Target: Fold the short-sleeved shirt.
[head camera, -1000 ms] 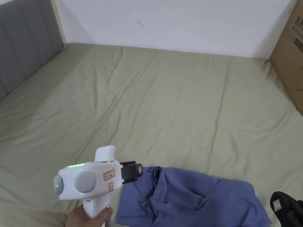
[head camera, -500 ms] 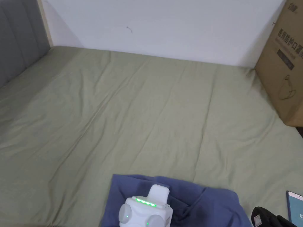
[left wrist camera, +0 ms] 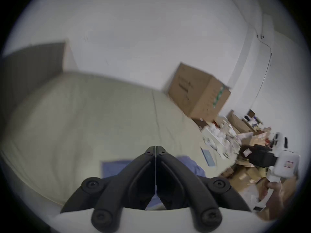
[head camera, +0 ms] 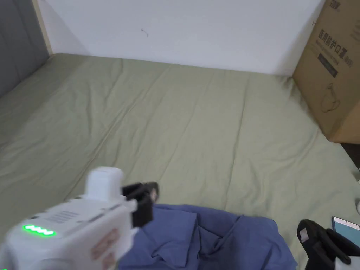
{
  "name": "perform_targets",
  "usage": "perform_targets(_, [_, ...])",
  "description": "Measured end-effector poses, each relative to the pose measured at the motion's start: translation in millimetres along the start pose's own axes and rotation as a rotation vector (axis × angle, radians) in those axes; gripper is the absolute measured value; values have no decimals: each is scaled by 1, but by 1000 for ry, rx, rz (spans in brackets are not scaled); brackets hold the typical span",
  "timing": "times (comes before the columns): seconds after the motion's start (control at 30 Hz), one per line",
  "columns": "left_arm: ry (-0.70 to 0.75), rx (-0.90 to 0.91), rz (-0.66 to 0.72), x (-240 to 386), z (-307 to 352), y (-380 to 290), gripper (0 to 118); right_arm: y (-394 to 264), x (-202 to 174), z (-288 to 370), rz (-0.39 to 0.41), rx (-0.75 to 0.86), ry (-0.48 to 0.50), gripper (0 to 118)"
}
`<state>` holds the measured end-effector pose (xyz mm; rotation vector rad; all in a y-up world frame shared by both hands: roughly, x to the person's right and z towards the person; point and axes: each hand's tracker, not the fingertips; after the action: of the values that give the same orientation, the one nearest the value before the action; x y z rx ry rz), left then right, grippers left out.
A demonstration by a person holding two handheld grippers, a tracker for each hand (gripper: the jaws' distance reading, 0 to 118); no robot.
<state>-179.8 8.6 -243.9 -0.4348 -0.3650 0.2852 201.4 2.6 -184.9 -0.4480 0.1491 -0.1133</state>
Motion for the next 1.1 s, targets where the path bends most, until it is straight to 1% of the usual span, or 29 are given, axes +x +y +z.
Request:
perform_targets(0.07, [82, 62, -86, -12, 40, 15, 0, 3, -6, -7, 54, 2, -12, 0])
perform_targets(0.1, [141, 79, -118, -16, 52, 19, 0, 3, -9, -9, 68, 3, -19, 0])
perform_targets(0.13, [201, 91, -147, -22, 63, 19, 0, 3, -11, -12, 69, 3, -16, 0])
perform_targets(0.2, [259, 89, -177, -35, 79, 16, 0, 2, -15, -15, 72, 5, -7, 0])
perform_targets(0.33, [307, 55, -143, -53, 85, 6, 0, 0, -24, -19, 88, 5, -4, 0])
perform_targets(0.4, [309, 46, -100, -59, 83, 3, 0, 1, -27, -19, 95, 2, -3, 0])
perform_targets(0.53, [305, 35, -66, -65, 74, -1, 0, 1, -30, -19, 93, -5, 12, 0])
perform_targets(0.6, [258, 35, 14, -74, 67, 2, 0, 0, -30, -19, 93, -10, 9, 0])
perform_targets(0.63, [195, 23, 104, -84, 59, 4, 1, 0, -29, -19, 86, -20, 16, 0])
perform_targets(0.67, [139, -22, 192, -99, 47, 6, 24, 0, -28, -20, 74, -25, 24, 0])
perform_targets(0.73, [-22, -172, 412, -139, 1, -2, 96, -1, -27, -21, 48, -40, 46, 0])
perform_targets(0.77, [-92, -253, 524, -158, -22, -13, 108, -1, -27, -21, 42, -41, 50, 0])
perform_targets(0.8, [-121, -287, 617, -172, -40, -28, 106, -2, -27, -21, 39, -41, 52, 0])
perform_targets(0.87, [-194, -412, 787, -200, -86, -69, 106, -3, -28, -21, 43, -47, 54, 0])
perform_targets(0.9, [-141, -498, 792, -203, -102, -86, 106, -4, -29, -21, 43, -52, 56, 0])
perform_targets(0.97, [-90, -565, 795, -209, -126, -117, 106, -5, -29, -20, 39, -59, 70, 0])
perform_targets(1.03, [-84, -615, 783, -212, -147, -137, 106, -5, -29, -19, 41, -61, 69, 0])
perform_targets(1.1, [-116, -595, 719, -204, -154, -134, 109, -5, -29, -18, 40, -68, 67, 0])
